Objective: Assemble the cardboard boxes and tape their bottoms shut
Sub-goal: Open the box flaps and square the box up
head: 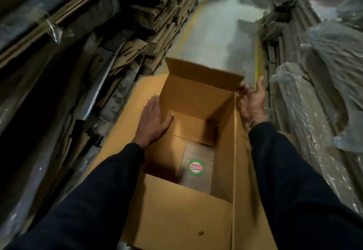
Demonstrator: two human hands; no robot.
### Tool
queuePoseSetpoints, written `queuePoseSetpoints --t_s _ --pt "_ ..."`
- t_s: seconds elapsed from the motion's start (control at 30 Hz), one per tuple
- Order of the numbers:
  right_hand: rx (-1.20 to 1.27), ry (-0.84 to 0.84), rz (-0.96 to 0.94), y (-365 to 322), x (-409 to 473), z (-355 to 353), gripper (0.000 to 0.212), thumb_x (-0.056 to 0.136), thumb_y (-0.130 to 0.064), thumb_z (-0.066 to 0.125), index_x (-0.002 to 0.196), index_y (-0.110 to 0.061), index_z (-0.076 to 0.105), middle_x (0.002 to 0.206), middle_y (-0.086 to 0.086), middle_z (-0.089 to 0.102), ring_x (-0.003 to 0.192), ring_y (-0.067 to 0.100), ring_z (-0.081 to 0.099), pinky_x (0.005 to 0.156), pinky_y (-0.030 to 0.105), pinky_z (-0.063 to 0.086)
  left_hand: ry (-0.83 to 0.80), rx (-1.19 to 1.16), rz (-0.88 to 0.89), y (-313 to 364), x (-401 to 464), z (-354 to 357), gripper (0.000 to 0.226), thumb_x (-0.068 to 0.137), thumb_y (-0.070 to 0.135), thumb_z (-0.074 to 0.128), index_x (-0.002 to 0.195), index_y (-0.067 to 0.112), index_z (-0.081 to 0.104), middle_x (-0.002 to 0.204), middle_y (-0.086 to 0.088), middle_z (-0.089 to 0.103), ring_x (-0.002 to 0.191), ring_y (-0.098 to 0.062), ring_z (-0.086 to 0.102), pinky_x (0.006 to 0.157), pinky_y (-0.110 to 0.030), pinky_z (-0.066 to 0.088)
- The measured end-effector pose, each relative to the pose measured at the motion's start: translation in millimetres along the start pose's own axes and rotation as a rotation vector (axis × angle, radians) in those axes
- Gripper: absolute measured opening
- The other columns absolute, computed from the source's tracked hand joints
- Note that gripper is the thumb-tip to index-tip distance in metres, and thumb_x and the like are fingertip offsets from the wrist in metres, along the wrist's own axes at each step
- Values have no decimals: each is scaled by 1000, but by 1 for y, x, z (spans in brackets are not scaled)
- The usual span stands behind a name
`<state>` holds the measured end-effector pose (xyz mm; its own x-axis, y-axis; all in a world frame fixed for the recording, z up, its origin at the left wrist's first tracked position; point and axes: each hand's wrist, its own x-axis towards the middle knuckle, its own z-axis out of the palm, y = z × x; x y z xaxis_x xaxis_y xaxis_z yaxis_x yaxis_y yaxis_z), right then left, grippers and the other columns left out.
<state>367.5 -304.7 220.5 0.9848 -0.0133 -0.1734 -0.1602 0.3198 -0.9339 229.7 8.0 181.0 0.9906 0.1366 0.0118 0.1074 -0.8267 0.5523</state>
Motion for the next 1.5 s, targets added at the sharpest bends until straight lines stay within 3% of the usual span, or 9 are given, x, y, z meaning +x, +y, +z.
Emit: queuePoseSetpoints --t_s 0.17,0.27,0.43,0.67,1.03,1.13,1.23,1.33,1.5 --pt "-580 -107 -79 16 -11 -15 10 98 -23 72 97 -14 77 133 5 71 127 22 65 103 31 54 70 -198 69 -2 -7 -5 89 101 47 39 167 11 -9 176 -9 -7 162 -21 -2 132 -47 6" --pt "-1095 -220 -231 24 -18 -12 37 96 -18 74 132 -14 68 154 9 54 141 27 52 122 39 38 6 112 87 -3 -4 -2 89 106 43 50 167 11 -5 175 -13 -12 162 -30 -7 131 -52 0" --pt "-1562 -166 -183 45 -44 13 52 113 -44 37 165 -40 31 178 4 6 163 40 -1 125 66 8 -45 541 136 -6 -6 13 96 100 34 60 165 3 -3 173 -22 -13 161 -40 -7 130 -56 11" --pt "-1733 -166 -161 48 -42 6 61 110 -59 25 168 -42 14 178 4 -8 162 40 -13 128 62 3 -4 685 220 -19 -28 15 99 92 12 63 165 4 -2 171 -27 -11 160 -46 -4 128 -57 20" --pt "-1853 -141 10 50 -75 27 73 107 -67 26 169 -39 -2 175 5 -25 160 42 -18 127 67 3 -193 344 201 -19 -19 -21 97 104 54 52 167 11 -9 170 -18 -27 158 -37 -24 127 -51 -10" --pt "-1847 -116 89 51 -96 36 75 106 -70 28 168 -41 -2 174 3 -26 160 45 -16 124 71 3 -161 208 57 -43 -20 -43 95 103 69 38 168 17 -7 171 -18 -24 157 -38 -24 125 -56 -13" --pt "-1851 -88 100 59 -115 40 77 104 -72 30 168 -43 -2 175 3 -26 159 47 -17 123 75 4 -111 129 -193 -76 -25 -65 108 95 77 47 167 17 -5 172 -24 -15 158 -45 -14 126 -66 -4" --pt "-1929 -76 100 68 -127 42 78 102 -75 24 167 -43 -5 175 3 -24 158 47 -20 121 77 6 -133 -111 -368 -93 -31 -85 123 83 68 76 166 15 4 170 -27 14 154 -49 23 121 -64 29" --pt "-1957 -94 124 67 -130 45 82 101 -77 26 168 -41 -7 176 3 -19 157 49 -21 121 78 9 -61 -73 -207 -76 -38 -131 86 89 32 83 153 11 31 140 -15 58 128 -38 58 99 -50 50"
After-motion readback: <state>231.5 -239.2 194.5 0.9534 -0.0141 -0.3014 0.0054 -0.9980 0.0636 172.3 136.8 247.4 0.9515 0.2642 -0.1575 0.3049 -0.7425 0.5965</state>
